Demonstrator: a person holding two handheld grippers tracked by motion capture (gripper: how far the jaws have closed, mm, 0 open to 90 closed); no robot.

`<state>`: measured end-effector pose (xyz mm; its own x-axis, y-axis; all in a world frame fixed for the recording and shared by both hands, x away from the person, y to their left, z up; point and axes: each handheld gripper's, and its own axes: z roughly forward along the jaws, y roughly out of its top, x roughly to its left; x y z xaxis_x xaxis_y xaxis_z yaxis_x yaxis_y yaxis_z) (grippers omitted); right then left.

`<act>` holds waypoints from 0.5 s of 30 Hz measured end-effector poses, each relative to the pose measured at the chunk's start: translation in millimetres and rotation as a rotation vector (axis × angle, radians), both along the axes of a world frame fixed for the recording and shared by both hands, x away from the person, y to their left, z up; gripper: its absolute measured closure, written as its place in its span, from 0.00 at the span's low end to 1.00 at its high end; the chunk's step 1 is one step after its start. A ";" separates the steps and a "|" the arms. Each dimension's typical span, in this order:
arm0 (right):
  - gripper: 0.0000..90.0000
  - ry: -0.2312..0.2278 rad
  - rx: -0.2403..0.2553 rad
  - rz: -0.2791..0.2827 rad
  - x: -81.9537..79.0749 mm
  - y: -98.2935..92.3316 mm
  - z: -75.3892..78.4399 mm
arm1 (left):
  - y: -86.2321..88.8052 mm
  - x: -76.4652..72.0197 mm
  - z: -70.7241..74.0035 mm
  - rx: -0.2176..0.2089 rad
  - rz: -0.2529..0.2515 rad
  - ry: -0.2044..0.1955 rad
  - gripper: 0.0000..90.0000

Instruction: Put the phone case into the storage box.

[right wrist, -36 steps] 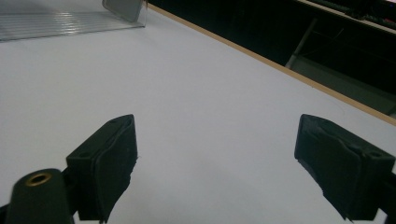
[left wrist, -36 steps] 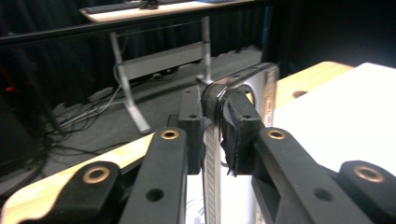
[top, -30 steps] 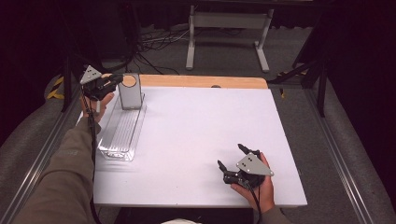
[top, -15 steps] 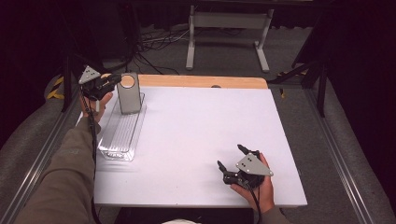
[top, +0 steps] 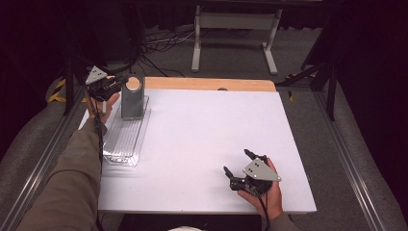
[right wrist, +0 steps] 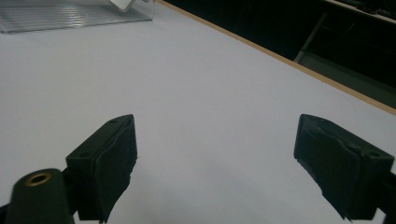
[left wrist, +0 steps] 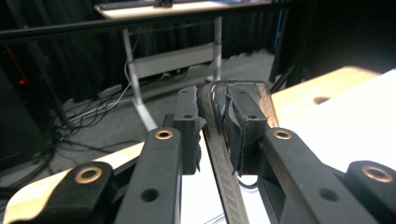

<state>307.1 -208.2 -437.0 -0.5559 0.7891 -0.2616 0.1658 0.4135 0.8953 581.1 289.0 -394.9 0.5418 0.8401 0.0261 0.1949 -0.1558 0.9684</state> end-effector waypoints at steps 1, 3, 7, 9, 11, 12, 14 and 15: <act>0.16 0.000 -0.001 0.001 0.0 0.1 0.0 | 0.5 0.5 -0.9 -0.003 0.006 -0.004 0.81; 0.16 0.000 -0.001 0.003 -0.1 0.3 0.0 | 1.9 0.6 -1.9 -0.009 0.009 0.004 0.81; 0.16 -0.006 -0.002 0.007 -1.5 0.9 1.2 | 5.4 1.5 -4.2 -0.005 0.024 0.014 0.79; 0.16 -0.009 0.000 0.004 -1.6 0.4 1.8 | 5.2 1.6 -4.1 -0.001 0.034 0.013 0.76; 0.16 -0.008 0.004 0.004 -2.2 0.5 2.3 | 4.2 1.8 -4.4 0.006 0.036 0.017 0.73; 0.16 -0.008 0.004 0.004 -2.2 0.5 2.3 | 4.2 1.8 -4.4 0.006 0.036 0.017 0.77; 0.18 -0.011 0.000 0.008 -2.9 0.3 3.1 | 4.5 1.6 -4.7 0.002 0.047 0.017 0.79; 0.18 -0.011 -0.001 0.008 -3.2 0.4 3.2 | 4.8 1.1 -4.6 -0.004 0.047 0.019 0.77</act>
<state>303.9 -207.8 -433.8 -0.5593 0.7845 -0.2679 0.1530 0.4154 0.8967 582.2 293.8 -399.5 0.5021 0.8647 0.0124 0.2201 -0.1417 0.9651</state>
